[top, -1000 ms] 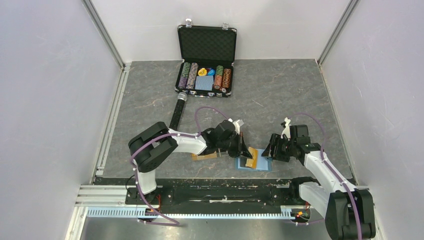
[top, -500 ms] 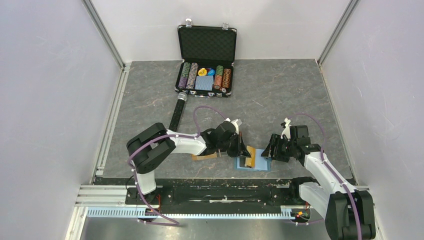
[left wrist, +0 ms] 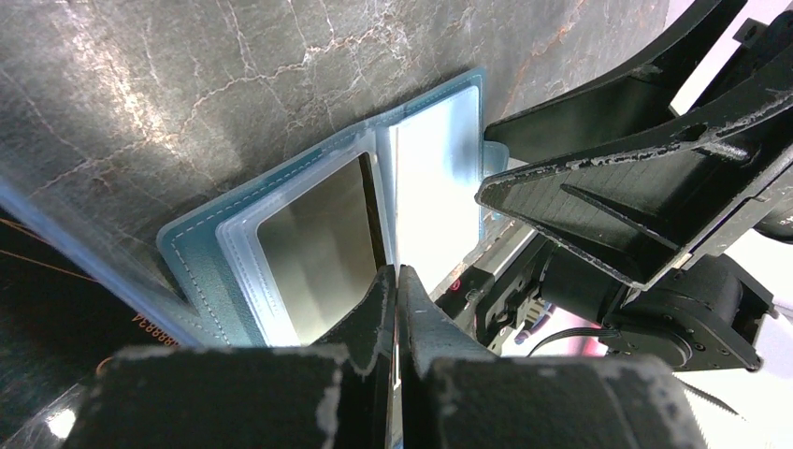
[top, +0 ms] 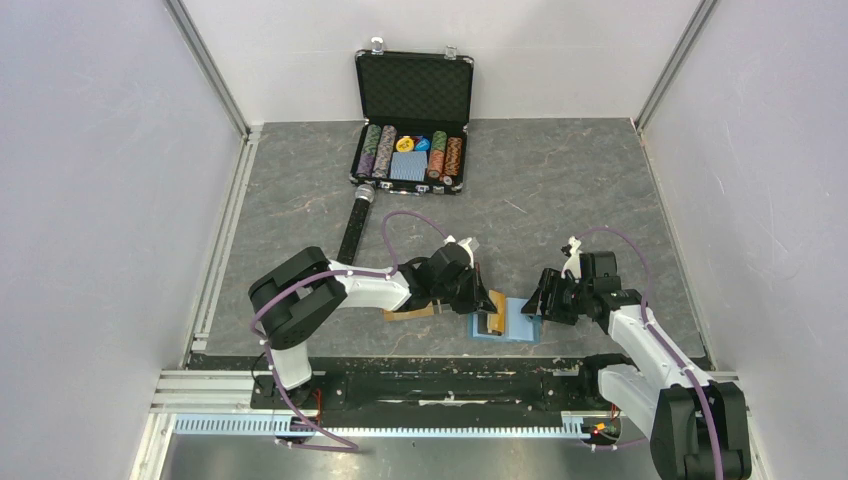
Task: Put the credit cards into the card holder
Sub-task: Insert the credit card into the card holder.
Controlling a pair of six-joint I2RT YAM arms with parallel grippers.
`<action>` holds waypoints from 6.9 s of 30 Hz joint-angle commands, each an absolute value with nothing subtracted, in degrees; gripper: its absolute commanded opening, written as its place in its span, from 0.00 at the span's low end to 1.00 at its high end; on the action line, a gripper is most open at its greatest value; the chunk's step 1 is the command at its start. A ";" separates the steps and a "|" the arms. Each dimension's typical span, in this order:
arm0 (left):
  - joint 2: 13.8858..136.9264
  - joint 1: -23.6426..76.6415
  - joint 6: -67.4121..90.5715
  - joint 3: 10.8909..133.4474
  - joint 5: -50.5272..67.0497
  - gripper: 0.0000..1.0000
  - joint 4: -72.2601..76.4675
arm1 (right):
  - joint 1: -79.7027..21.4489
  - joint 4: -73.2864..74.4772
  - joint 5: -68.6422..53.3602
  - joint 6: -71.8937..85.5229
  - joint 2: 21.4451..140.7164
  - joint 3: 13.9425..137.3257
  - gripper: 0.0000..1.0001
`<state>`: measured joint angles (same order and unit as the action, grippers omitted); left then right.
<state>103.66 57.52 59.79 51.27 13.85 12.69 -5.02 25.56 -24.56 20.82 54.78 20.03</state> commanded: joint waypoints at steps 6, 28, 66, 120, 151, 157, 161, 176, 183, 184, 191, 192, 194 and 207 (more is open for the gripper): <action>104.85 57.24 63.98 50.28 13.62 0.02 15.91 | -5.23 30.43 -23.40 20.77 55.52 16.09 0.57; 105.48 58.77 66.47 49.02 11.15 0.02 15.58 | -5.27 30.24 -23.95 21.17 54.84 15.69 0.56; 105.77 61.21 63.01 54.15 14.46 0.02 8.14 | -5.27 30.15 -24.43 20.88 55.10 15.75 0.55; 110.67 64.86 44.34 73.42 8.02 0.65 -25.47 | -5.27 29.91 -25.08 20.97 55.09 15.62 0.42; 115.40 66.89 44.89 76.74 15.79 0.61 -21.35 | -5.27 29.79 -26.46 20.66 55.10 15.35 0.35; 115.21 66.84 45.24 78.29 14.14 0.59 -19.77 | -5.23 29.88 -26.63 20.55 55.08 15.37 0.34; 114.83 66.81 44.35 79.12 12.31 0.59 -19.95 | -5.23 30.21 -26.60 20.42 54.93 15.61 0.34; 108.56 66.45 43.76 72.41 9.67 0.61 -12.00 | -5.26 30.67 -26.50 20.48 54.30 16.99 0.34; 103.75 65.68 42.88 69.61 7.18 0.64 -12.79 | -5.27 32.52 -24.97 19.06 53.79 19.25 0.37; 102.53 65.47 42.52 68.76 6.99 0.65 -12.21 | -5.27 33.05 -24.58 18.78 53.60 20.02 0.37; 89.17 61.51 45.17 57.99 5.93 0.76 -1.72 | -5.27 36.03 -22.83 16.50 53.45 25.47 0.43; 87.34 60.62 45.91 55.59 5.81 0.78 -0.34 | -5.27 36.01 -22.93 16.38 53.51 25.78 0.44; 84.00 58.82 46.94 52.10 5.84 0.80 2.49 | -5.25 35.99 -23.32 16.35 53.49 26.32 0.44; 62.68 45.77 49.75 40.71 4.41 0.99 -5.63 | -12.85 21.08 -30.50 26.29 60.47 28.97 0.45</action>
